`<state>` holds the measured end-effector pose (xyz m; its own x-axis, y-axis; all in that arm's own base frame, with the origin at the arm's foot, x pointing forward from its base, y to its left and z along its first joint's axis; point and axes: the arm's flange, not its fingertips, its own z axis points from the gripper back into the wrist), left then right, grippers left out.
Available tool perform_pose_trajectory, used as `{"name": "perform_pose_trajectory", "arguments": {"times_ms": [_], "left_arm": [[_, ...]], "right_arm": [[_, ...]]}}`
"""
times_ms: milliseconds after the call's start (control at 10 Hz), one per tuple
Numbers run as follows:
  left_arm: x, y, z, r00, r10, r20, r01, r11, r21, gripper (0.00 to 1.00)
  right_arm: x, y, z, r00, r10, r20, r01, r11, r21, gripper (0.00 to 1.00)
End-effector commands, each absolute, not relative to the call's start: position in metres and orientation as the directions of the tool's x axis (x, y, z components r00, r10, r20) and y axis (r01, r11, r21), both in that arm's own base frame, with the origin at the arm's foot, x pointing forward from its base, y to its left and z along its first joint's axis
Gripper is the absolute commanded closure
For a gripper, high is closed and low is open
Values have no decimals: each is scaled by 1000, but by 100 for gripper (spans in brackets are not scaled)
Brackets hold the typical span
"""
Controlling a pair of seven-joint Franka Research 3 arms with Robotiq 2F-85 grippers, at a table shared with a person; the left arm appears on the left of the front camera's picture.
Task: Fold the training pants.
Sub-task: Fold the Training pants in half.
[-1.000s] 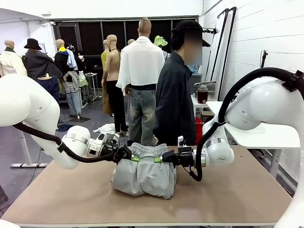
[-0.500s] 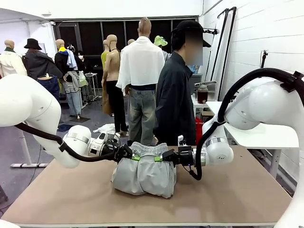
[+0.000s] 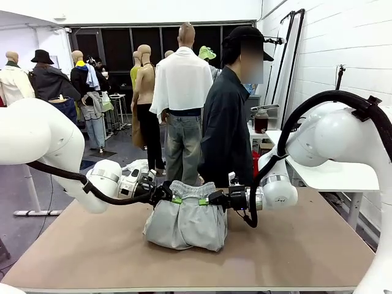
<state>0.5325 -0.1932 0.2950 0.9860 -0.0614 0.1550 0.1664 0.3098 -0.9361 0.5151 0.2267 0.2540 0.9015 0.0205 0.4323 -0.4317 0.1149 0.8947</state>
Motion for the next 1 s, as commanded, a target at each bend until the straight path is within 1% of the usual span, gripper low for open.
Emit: {"name": "perform_pose_trajectory", "arguments": {"times_ms": [0, 500, 700, 900], "left_arm": [[551, -199, 292, 993, -36, 116, 121, 331, -936, 100], [566, -194, 278, 996, 7, 92, 84, 332, -939, 100], [568, -194, 278, 992, 6, 125, 117, 310, -943, 100], [573, -196, 273, 993, 6, 116, 109, 309, -945, 100]], "right_arm": [[532, 230, 254, 914, -4, 407, -402, 143, 904, 100], [550, 225, 254, 924, -13, 383, -376, 167, 911, 100], [553, 224, 256, 917, -18, 399, -391, 170, 905, 100], [555, 218, 256, 912, -39, 409, -394, 195, 898, 100]]}}
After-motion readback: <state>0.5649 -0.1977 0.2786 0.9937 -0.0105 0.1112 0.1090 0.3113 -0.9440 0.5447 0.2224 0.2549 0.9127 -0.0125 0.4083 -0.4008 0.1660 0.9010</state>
